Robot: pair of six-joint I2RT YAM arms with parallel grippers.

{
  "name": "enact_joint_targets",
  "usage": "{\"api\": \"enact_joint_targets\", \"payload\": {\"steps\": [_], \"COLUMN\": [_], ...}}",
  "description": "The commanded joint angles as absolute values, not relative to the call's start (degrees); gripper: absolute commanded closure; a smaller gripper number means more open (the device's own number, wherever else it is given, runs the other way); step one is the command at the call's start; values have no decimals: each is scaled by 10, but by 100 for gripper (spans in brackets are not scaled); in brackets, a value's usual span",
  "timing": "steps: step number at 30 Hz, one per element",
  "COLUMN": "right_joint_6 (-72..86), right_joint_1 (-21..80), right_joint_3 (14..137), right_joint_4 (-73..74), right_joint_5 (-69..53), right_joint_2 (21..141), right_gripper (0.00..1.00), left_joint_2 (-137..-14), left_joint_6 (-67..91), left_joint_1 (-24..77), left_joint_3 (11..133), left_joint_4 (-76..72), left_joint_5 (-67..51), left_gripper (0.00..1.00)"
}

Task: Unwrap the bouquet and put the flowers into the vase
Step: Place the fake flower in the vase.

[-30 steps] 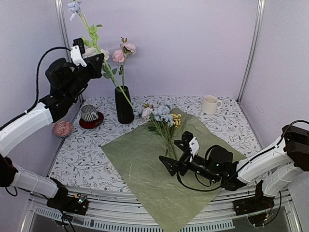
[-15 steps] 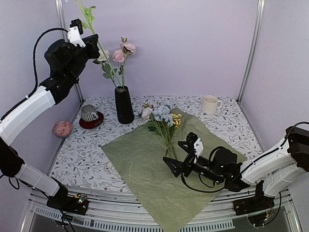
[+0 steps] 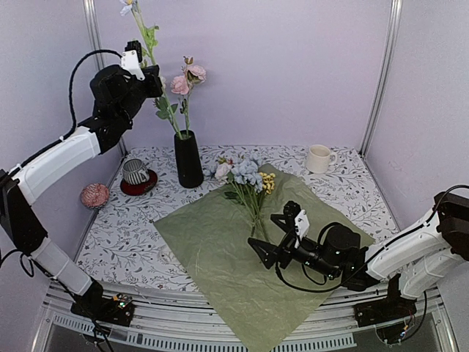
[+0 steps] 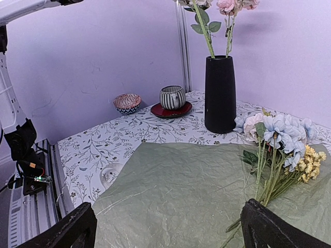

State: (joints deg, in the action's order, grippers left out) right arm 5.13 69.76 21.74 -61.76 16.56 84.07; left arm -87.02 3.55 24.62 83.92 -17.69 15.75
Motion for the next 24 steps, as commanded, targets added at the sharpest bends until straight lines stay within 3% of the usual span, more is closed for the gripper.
{"api": "enact_joint_targets", "payload": {"steps": [1,11,18,21,24], "right_joint_6": [56,55,55,55,55], "right_joint_1": [700,700,700,700,700], "right_joint_3": [214,214,215,216,217], "right_joint_4": [-627,-624,-623,-623,-623], "right_joint_5": [172,171,169,168,167], "right_joint_2": [831,831,832,832,833], "right_gripper": [1,1,1,1,1], "left_joint_2": [-891,-991,-1026,-1027,-1024], "left_joint_6": [50,87,109,118,118], "left_joint_1": [238,237,237,237,237], "left_joint_3": [834,868,872,870,870], "left_joint_4": [-161,-58,-19,-11,0], "left_joint_5": [154,147,160,166,147], "left_gripper": [100,100,92,78,52]}}
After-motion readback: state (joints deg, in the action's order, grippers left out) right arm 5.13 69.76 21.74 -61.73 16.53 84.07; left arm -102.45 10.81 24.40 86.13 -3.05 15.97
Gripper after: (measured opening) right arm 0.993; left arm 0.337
